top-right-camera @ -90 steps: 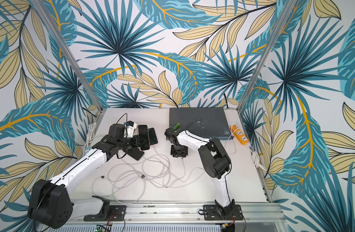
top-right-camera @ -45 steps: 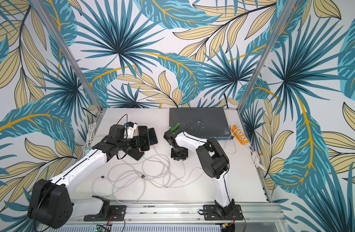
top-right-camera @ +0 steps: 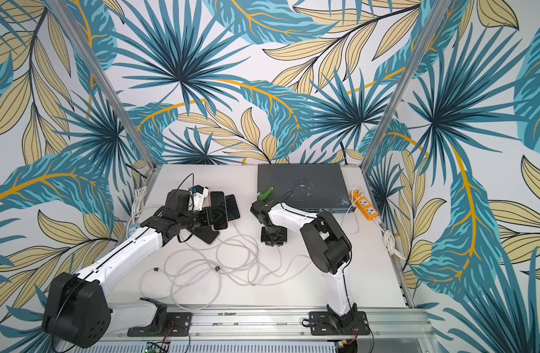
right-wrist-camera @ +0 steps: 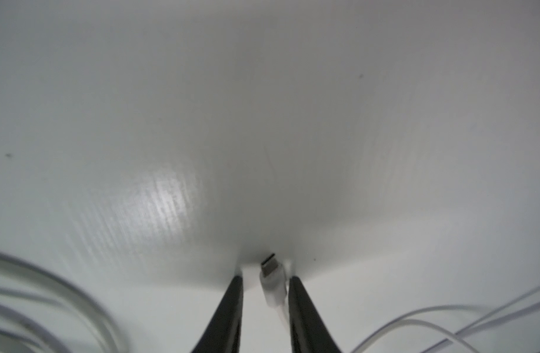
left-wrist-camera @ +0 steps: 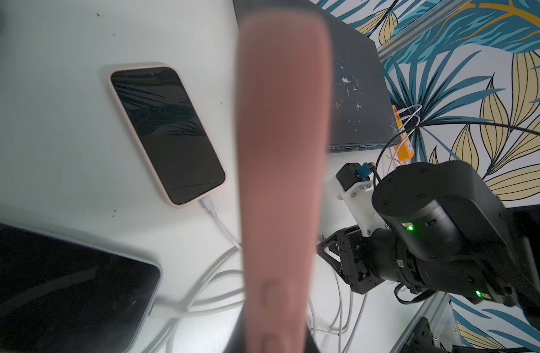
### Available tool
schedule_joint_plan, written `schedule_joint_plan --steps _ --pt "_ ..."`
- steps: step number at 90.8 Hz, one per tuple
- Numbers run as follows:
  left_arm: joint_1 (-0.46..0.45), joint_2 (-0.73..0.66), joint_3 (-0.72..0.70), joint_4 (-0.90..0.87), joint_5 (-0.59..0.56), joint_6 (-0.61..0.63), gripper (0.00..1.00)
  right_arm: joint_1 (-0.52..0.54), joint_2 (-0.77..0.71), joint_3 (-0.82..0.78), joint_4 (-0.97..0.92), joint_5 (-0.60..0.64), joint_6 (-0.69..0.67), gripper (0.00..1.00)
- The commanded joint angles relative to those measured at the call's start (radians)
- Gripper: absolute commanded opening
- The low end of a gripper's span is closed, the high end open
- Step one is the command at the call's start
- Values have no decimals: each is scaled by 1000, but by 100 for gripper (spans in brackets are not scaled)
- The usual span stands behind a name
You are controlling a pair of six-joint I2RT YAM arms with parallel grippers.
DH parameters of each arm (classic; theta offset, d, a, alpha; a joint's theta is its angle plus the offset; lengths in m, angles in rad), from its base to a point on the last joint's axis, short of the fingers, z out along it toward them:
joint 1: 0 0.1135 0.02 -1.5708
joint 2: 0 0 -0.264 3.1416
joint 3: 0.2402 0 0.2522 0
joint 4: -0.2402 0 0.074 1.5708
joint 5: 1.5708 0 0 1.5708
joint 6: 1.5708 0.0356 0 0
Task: Plug the charging cable into the phone
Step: Pick up the charging cable from the center of the board.
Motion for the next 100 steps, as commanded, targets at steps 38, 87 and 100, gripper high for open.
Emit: schedule_joint_plan --steps 38,87,100 --pt "8 -7 -2 53 18 17 0 5 -31 -84 1 -7 -4 25" --pt "8 -2 -3 49 16 23 0 -9 1 -60 67 3 -102 26" --pt "7 -2 -3 49 16 23 0 -12 7 -54 76 13 -120 26"
